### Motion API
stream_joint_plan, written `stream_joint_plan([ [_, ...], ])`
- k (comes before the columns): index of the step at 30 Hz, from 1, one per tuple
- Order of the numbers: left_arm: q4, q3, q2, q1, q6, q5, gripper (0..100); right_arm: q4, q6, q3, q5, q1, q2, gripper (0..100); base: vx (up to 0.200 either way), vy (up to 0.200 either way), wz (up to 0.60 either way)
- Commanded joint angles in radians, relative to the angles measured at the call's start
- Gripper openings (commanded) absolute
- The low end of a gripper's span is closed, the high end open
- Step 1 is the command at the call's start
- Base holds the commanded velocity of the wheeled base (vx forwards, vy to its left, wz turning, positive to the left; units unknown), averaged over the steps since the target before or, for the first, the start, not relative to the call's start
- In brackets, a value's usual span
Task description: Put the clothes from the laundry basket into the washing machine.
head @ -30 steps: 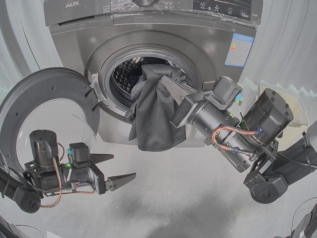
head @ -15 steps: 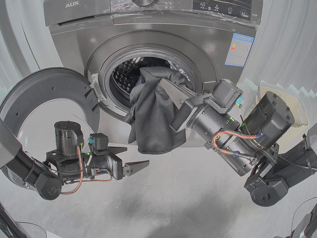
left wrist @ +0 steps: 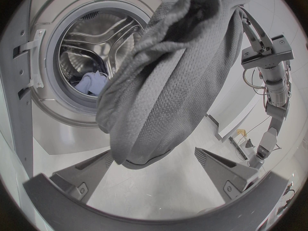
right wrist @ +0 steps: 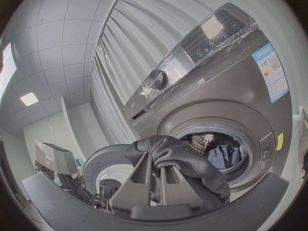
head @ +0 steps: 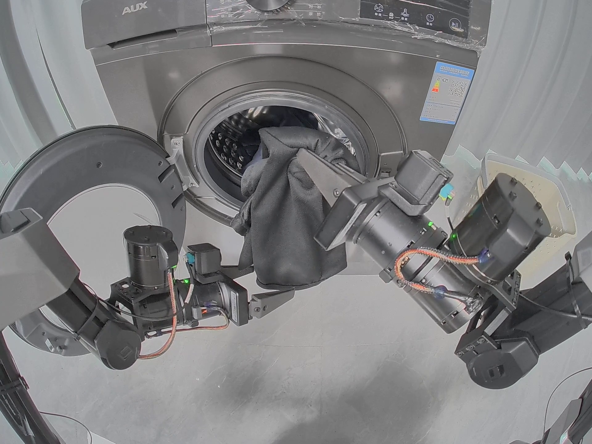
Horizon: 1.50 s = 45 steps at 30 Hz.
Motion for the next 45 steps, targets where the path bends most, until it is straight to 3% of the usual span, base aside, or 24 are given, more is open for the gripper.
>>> stream_joint_plan([
  [1, -0.02, -0.015, 0.035, -0.015, -0.001, -0.001, 100, -0.001, 0.001, -0.001, 0.001, 0.003, -0.002, 0, 0.0, 0.0, 0.0],
  [9, -0.123, -0.018, 0.084, -0.033, -0.013, 0.002, 100, -0.001, 0.001, 0.005, -0.001, 0.003, -0.002, 0, 0.0, 0.0, 0.0],
  [11, -0.145, -0.013, 0.076, -0.055, -0.039, 0.002, 100, -0.001, 0.001, 0.004, -0.001, 0.003, 0.003, 0, 0.0, 0.0, 0.0],
  [22, -0.18, -0.024, 0.112, -0.088, -0.047, 0.009, 100, -0.001, 0.003, 0.005, -0.007, 0.001, 0.003, 0, 0.0, 0.0, 0.0],
  [25, -0.232, -0.044, 0.139, -0.085, -0.05, 0.055, 100, -0.003, 0.003, 0.005, -0.007, 0.001, 0.003, 0, 0.0, 0.0, 0.0],
  [27, -0.232, -0.044, 0.139, -0.085, -0.05, 0.055, 100, -0.003, 0.003, 0.005, -0.007, 0.001, 0.003, 0, 0.0, 0.0, 0.0],
  [28, -0.263, -0.045, 0.156, -0.087, -0.053, 0.088, 100, -0.009, 0.001, 0.005, -0.007, 0.001, 0.004, 0, 0.0, 0.0, 0.0],
  [29, -0.264, -0.041, 0.156, -0.087, -0.053, 0.09, 0, -0.011, 0.001, 0.005, -0.007, 0.001, 0.004, 0, 0.0, 0.0, 0.0],
  [35, -0.28, 0.005, 0.141, -0.105, -0.051, 0.09, 0, -0.011, 0.001, 0.005, -0.011, -0.008, 0.009, 0, 0.0, 0.0, 0.0],
  [43, -0.488, 0.214, 0.032, -0.185, -0.053, 0.09, 0, -0.009, 0.001, 0.019, -0.014, -0.031, 0.012, 0, 0.0, 0.0, 0.0],
  [45, -0.493, 0.258, -0.02, -0.211, -0.051, 0.09, 0, -0.006, 0.003, 0.021, -0.016, -0.034, 0.018, 0, 0.0, 0.0, 0.0],
])
